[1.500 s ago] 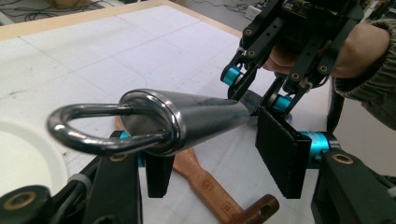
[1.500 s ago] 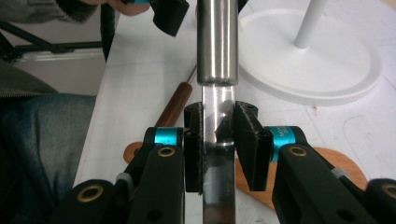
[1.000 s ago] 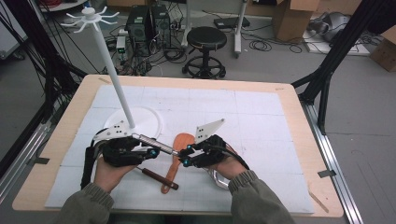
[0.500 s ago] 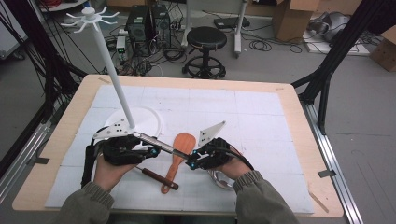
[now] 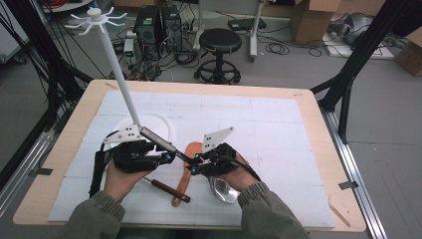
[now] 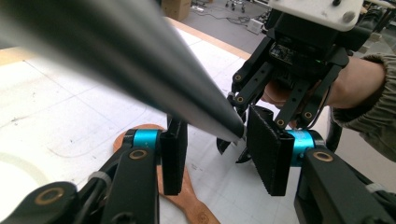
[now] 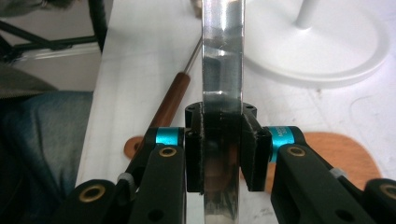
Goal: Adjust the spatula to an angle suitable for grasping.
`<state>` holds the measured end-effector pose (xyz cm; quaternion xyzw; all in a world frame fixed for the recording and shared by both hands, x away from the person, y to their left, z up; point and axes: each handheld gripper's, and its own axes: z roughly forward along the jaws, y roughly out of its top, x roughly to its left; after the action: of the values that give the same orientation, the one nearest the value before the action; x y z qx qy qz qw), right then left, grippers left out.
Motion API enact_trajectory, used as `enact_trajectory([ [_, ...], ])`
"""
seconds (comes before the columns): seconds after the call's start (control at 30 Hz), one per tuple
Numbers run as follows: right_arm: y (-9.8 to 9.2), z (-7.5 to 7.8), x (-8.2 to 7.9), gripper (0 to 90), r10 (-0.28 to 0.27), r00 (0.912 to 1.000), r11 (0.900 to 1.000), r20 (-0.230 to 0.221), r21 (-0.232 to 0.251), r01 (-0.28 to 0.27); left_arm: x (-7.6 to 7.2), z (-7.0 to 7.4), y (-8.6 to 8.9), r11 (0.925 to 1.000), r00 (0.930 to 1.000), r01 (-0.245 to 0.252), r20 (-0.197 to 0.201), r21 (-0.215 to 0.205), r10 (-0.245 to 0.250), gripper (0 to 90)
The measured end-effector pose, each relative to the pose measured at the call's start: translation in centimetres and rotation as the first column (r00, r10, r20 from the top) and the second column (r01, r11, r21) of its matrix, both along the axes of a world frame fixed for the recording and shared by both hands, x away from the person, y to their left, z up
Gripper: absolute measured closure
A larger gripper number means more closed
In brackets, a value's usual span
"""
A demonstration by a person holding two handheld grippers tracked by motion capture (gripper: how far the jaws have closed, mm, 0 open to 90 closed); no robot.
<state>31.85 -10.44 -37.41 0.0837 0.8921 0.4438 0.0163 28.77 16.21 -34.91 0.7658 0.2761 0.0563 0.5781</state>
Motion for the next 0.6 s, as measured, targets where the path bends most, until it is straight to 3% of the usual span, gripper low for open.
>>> enact_trajectory([
  [0.23,0.87,0.76,-0.30,74.5,-0.036,0.9990,0.999,0.028,0.007,0.035,0.15,0.28,-0.53,0.9999,0.9999,-0.013,0.010,-0.002,0.013,61.1],
  [0.33,0.95,0.86,-0.29,74.5,-0.059,0.9981,0.998,0.019,0.015,0.058,0.18,0.37,-0.61,0.9994,0.9993,-0.035,0.011,-0.003,0.035,61.3],
  [0.6,0.98,0.90,-0.30,74.6,-0.057,0.9978,0.998,0.034,0.022,0.056,0.22,0.46,-0.43,0.9988,0.9991,-0.040,0.013,-0.030,0.040,59.8],
])
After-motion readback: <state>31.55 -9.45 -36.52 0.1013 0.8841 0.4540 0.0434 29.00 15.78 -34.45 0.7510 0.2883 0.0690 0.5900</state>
